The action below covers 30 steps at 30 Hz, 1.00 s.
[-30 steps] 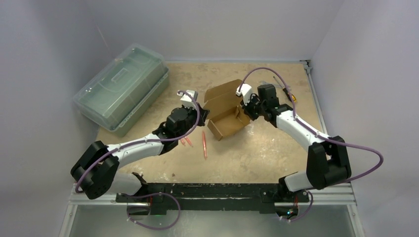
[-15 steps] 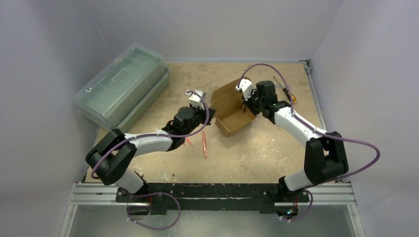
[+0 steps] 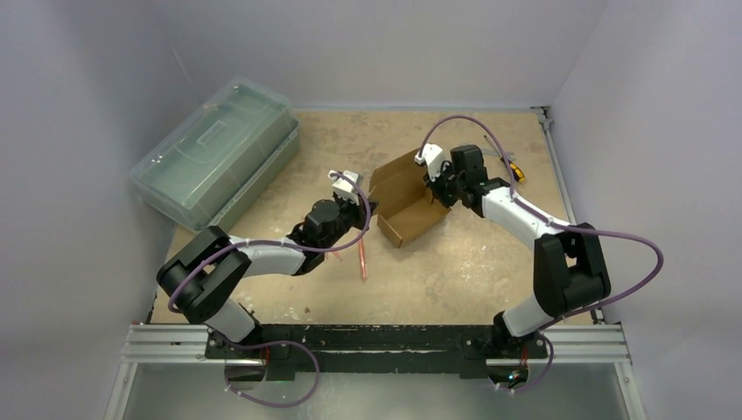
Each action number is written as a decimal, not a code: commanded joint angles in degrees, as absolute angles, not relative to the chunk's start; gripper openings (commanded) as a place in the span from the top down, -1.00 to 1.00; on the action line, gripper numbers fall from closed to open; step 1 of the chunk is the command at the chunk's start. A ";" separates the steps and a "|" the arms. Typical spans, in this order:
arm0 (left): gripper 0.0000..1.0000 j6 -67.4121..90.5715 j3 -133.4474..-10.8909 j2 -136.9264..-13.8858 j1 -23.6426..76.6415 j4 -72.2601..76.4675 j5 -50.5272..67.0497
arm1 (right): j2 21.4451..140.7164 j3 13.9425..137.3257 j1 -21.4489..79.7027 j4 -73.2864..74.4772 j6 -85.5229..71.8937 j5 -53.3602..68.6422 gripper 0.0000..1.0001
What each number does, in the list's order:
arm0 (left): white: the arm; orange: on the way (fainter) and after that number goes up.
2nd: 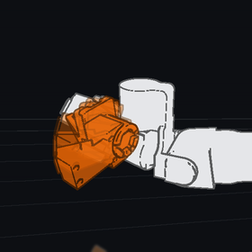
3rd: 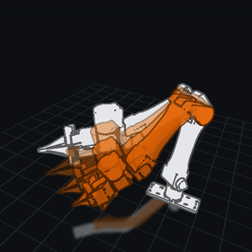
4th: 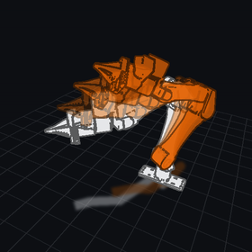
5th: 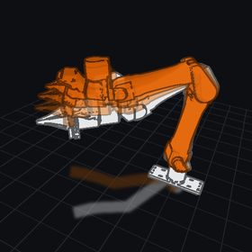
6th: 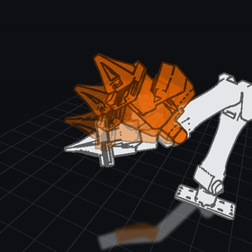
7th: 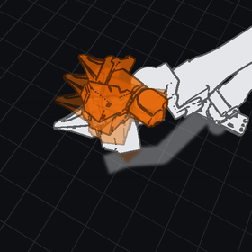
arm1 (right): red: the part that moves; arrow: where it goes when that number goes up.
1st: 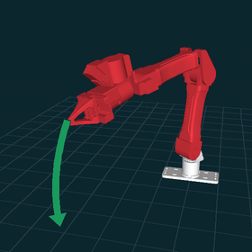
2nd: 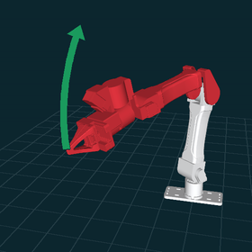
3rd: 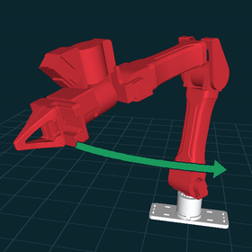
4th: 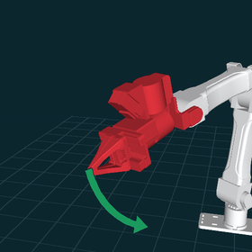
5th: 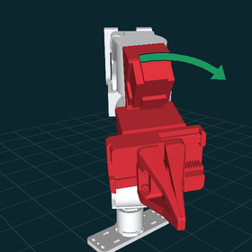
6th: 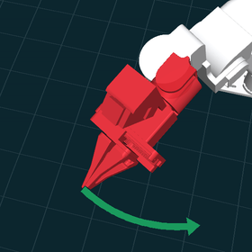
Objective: Fold the paper box
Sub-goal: Fold the paper box at the center of the board.
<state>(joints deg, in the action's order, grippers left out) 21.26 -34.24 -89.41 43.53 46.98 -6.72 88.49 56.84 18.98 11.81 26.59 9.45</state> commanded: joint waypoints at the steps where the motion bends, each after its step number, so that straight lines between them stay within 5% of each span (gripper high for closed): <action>1: 1.00 18.24 -32.52 -89.43 43.77 52.91 -6.81 | 88.63 58.39 18.01 12.02 24.40 14.57 0.70; 19: 1.00 15.33 -31.21 -89.04 43.82 54.20 -6.83 | 92.20 62.15 8.28 20.27 23.49 40.92 0.11; 30: 1.00 12.86 -30.94 -88.42 43.77 53.79 -6.66 | 90.94 63.72 2.17 23.71 25.37 52.64 0.03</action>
<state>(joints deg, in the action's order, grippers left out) 15.11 -31.86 -89.41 43.55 50.65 -6.83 92.62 61.28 4.99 21.67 23.86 45.32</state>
